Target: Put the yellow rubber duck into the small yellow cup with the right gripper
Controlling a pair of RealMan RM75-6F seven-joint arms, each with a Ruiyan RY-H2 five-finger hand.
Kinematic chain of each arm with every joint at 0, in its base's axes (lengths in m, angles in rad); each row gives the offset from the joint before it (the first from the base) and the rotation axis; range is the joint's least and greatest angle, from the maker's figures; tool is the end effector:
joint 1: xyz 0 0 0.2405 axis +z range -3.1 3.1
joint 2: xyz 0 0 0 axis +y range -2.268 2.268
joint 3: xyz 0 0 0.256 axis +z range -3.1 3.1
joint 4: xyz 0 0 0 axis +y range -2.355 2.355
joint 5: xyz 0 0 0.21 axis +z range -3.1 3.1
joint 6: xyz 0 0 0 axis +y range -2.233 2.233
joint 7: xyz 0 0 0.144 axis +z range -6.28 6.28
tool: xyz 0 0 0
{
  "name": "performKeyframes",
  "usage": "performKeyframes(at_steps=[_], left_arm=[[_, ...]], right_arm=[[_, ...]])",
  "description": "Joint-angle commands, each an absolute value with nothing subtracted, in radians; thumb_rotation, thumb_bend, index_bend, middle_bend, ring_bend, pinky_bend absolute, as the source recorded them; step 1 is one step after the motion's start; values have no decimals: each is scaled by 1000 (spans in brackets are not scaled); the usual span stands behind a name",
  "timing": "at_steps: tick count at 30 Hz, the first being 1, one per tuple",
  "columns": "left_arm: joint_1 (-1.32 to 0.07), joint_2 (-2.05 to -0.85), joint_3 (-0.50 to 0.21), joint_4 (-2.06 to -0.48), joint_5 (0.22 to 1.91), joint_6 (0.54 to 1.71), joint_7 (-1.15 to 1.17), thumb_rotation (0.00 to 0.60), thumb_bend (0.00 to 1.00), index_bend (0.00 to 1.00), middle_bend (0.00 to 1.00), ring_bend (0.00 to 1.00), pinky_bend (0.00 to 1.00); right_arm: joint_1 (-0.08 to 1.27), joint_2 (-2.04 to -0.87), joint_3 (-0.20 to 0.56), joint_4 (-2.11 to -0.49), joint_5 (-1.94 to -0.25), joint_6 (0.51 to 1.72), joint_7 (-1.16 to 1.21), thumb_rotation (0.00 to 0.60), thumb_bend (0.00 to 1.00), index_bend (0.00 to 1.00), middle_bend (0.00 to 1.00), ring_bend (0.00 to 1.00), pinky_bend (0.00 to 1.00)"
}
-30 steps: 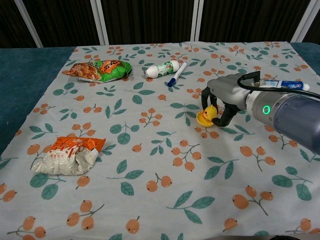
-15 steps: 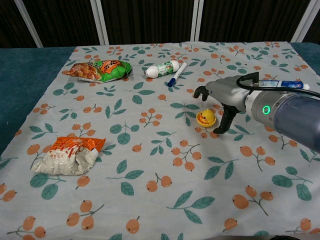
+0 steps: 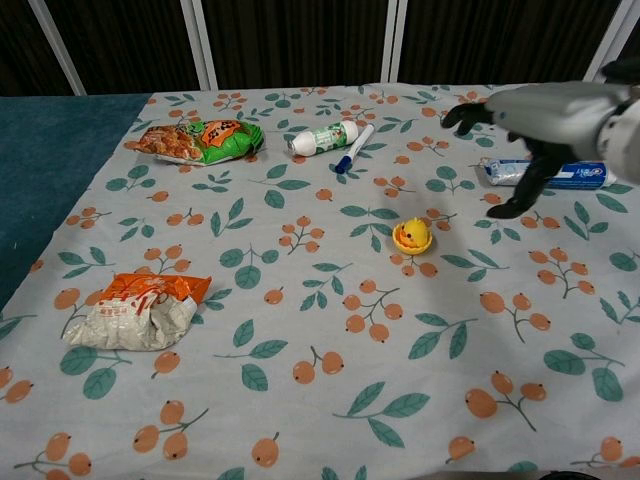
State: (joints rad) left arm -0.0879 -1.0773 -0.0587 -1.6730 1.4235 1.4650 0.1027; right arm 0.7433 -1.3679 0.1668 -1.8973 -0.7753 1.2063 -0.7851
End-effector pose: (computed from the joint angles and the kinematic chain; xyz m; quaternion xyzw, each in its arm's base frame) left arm -0.3118 0.1827 0.1693 -0.5908 -0.3827 -0.3495 0.6184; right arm -0.1341 -0.3121 0.0400 0.7260 -0.3661 0.2948 0.5020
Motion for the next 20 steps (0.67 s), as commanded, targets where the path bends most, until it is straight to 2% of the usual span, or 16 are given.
performKeyframes(at_steps=[1,5,11,15,20], left_arm=[[-86,-1079,-56,-1675,1430,1470,109,600,378,0,0,0,0],[-83,-1084,-54,-1678,1438,1480,120,600,378,0,0,0,0],[-72,-1093,-48,-1683,1452,1504,139,600,378,0,0,0,0],[-68,-1099,-51,-1681,1455,1517,145,600,378,0,0,0,0],[-70,-1098,-54,-1674,1455,1517,145,600,378,0,0,0,0]], right_arm=[[585,-1181,68,-2035,-987,1281,-585,600,137,68,58,33,182],[436,-1058,-43,-2015,-1216,1356,-359,600,132,64,53,27,182],[244,-1054,-153,-1813,-1439,1559,-182,600,113,57,51,20,176],[160,-1103,-166,-1672,-1489,1647,-84,600,113,38,44,20,176],[135,-1131,-129,-1588,-1503,1685,-86,600,115,15,42,20,175]])
